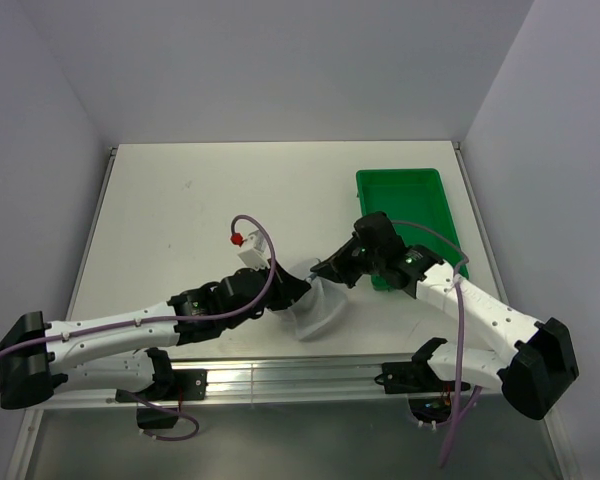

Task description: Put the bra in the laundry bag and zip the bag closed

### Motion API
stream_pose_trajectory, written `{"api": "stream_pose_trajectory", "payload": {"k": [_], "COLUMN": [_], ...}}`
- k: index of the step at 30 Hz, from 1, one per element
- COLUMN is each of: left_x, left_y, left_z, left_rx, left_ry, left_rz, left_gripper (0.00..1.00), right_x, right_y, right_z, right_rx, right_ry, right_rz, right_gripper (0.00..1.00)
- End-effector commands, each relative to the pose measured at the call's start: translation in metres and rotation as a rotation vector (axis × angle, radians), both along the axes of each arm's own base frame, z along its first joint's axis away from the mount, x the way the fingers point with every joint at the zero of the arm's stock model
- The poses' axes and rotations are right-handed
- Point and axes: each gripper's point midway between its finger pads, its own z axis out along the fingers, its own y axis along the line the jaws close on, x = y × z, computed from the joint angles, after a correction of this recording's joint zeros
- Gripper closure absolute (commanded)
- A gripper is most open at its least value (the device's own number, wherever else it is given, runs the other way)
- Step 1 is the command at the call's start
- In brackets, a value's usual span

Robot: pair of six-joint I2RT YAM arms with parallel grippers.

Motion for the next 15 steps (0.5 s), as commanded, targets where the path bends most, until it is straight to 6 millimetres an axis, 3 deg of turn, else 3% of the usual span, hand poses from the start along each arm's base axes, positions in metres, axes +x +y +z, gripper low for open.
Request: {"api": "stream_pose_trajectory", "payload": {"k": [1,5,6,15], "left_x": [-0.002,-0.003,-0.004,-0.007], "left_y": [-0.001,0.011,0.016,0.037], "left_z": [0.019,0.017,0.007,-0.013], "left_rx": [-0.046,-0.049,-0.014,0.013], "left_ry": [-0.032,-0.029,-0.014,0.026], "left_rz": [-0.011,0.011,0.016,0.059], "left_gripper": [1.00,1.00,1.00,1.00], "right_x": [0.017,0.025,0.028,0.040], "right_y": [-0.004,-0.015,-0.018,-0.023], "right_z": [0.022,0.024,0.024,0.031], "right_rx": [0.034,0.045,0.047,0.078], "right_ry": [-0.068,-0.084,-0.083,-0.097], "right_rz": [-0.036,-0.064,-0.074,-0.085], "right_gripper": [1.00,1.00,1.00,1.00]}}
